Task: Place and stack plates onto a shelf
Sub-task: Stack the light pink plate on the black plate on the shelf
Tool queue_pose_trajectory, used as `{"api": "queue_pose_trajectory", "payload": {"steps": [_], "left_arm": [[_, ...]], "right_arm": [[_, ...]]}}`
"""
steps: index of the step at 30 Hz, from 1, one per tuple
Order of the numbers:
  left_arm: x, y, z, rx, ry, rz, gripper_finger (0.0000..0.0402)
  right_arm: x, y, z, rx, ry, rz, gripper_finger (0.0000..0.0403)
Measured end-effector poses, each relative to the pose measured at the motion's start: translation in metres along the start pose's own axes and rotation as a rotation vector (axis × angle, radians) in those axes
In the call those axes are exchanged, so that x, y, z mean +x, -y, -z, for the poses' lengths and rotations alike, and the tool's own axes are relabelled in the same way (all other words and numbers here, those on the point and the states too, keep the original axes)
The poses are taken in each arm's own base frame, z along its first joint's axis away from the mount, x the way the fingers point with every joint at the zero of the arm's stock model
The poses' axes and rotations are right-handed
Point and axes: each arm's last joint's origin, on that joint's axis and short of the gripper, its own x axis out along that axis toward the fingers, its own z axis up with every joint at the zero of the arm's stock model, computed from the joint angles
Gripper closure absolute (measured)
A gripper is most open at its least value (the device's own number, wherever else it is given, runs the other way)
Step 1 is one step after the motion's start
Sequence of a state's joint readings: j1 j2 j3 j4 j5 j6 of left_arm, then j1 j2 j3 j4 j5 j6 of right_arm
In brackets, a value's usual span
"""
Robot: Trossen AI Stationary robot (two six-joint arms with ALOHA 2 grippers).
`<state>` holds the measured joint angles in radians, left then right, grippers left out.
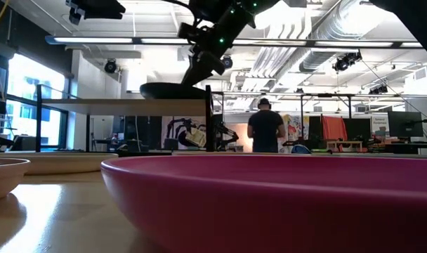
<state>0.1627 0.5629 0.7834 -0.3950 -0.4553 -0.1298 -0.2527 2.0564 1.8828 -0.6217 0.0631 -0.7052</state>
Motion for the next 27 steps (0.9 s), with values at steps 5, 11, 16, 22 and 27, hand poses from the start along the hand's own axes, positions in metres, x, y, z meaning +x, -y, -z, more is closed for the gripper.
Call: {"api": "queue_pose_trajectory", "payload": {"steps": [5, 11, 16, 22, 27], "left_arm": [[0.0, 0.0, 0.0, 0.001, -0.001, 0.0, 0.0289], [0.0, 0.0, 0.0, 0.002, -0.003, 0.0, 0.0289], [0.0, 0.0, 0.001, 0.005, -0.015, 0.02, 0.0289], [-0.001, 0.002, 0.013, -0.029, -0.139, 0.103, 0.0289], [0.0, 0.003, 0.025, -0.069, -0.283, 0.151, 0.0289]], "right_arm": [[-0.008, 0.001, -0.001, -0.001, 0.0, 0.0, 0.0343], [-0.02, -0.004, -0.009, -0.014, 0.018, 0.001, 0.0343], [-0.039, -0.011, -0.024, -0.027, -0.03, 0.015, 0.0343], [-0.077, -0.021, -0.045, 0.05, -0.091, -0.032, 0.0343], [-0.11, -0.03, -0.055, 0.173, -0.142, -0.088, 0.0343]]}}
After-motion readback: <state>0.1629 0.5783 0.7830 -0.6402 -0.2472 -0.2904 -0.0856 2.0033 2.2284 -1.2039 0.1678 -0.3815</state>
